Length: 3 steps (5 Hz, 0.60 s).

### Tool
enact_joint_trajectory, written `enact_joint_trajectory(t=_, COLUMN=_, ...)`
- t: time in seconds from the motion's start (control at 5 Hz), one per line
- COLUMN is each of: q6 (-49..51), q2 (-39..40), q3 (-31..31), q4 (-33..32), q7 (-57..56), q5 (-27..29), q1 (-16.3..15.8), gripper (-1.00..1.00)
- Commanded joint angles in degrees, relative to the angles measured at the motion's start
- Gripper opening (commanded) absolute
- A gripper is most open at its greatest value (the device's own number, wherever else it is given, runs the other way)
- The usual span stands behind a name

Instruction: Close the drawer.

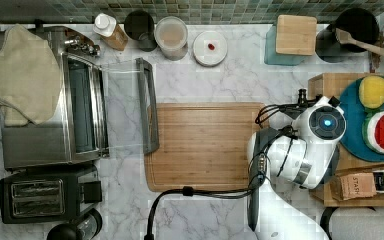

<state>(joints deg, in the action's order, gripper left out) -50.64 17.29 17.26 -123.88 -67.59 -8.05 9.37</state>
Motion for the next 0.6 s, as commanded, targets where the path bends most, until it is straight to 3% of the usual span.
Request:
enact_joint_trajectory(t=0.2, q6=-2.66, q2=-1.48, q3=8.54, q4=9.22, q7=2.23, q5=-0.81, q1=5.99, gripper=-1.00)
enact_joint_trajectory(t=0.6, q6=-2.65, q2=-1.48, q3=8.61, q4=9.21, q7=2.20, q5=-0.78, q1=5.93, gripper=-1.00)
